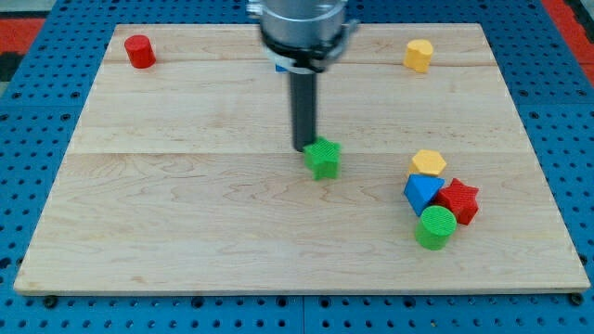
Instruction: Move your arm below the right top corner of the board
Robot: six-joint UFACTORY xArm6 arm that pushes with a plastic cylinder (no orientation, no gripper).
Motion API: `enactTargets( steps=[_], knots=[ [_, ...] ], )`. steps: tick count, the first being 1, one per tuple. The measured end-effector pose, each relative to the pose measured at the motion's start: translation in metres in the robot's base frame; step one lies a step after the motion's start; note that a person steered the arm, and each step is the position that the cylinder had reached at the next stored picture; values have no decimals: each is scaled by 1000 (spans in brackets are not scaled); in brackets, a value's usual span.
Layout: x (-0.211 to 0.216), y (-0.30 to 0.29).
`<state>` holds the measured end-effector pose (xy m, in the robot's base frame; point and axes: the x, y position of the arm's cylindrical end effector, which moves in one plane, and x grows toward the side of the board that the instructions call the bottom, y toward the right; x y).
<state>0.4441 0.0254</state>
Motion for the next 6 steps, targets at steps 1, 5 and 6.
enactTargets(
  steps=[1,5,6],
  knots=[
    [32,37],
    [-144,243],
    [-192,235]
  ],
)
